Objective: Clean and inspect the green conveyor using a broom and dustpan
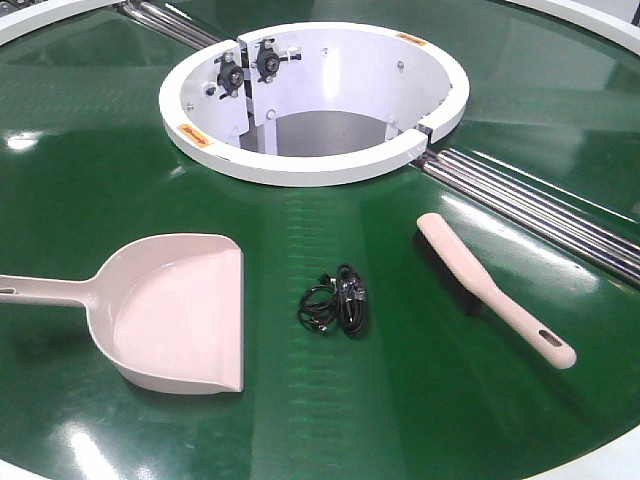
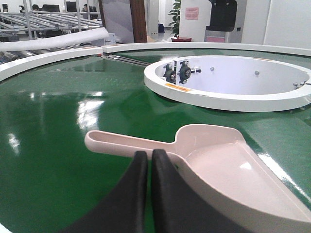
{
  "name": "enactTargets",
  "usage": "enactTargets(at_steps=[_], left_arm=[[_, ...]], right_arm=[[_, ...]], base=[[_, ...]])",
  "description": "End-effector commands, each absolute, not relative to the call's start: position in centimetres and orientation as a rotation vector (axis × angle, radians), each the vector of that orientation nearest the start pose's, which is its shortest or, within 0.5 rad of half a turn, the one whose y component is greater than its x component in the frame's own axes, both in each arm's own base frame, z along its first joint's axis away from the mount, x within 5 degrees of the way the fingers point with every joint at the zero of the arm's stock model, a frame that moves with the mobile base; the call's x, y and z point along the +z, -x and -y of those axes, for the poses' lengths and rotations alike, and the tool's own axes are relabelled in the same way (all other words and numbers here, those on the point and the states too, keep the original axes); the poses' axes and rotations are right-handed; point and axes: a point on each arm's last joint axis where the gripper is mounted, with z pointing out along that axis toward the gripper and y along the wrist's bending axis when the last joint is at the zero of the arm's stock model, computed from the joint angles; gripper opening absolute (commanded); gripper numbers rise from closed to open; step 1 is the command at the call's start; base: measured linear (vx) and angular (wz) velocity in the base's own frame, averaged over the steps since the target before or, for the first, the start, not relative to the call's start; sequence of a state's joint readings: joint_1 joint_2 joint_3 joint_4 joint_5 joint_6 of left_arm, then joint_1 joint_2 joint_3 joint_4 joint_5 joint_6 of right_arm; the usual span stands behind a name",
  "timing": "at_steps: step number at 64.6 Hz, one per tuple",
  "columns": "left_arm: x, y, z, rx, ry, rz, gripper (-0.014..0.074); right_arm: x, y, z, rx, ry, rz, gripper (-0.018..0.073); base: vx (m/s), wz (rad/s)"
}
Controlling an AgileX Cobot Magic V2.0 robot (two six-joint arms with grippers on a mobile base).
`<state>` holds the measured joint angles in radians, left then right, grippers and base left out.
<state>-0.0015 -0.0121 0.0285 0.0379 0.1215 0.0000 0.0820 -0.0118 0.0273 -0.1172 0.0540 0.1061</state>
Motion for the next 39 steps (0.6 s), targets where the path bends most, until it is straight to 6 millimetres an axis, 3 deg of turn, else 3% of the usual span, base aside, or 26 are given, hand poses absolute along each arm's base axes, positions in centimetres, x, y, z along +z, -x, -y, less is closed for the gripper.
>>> enactTargets(at_steps=[1,39], left_arm=[[19.77,-5.59,-0.01,0.029,-0.028,-1.542,-0.0006],[19.77,-5.59,-0.01,0.029,-0.028,-1.542,-0.0006]], right_arm=[[20.54,-5.55,-0.48,0.053,0.077,-1.474,-0.0009],[20.54,-5.55,-0.48,0.053,0.077,-1.474,-0.0009]], base=[[0.00,0.00],[0.00,0.00]])
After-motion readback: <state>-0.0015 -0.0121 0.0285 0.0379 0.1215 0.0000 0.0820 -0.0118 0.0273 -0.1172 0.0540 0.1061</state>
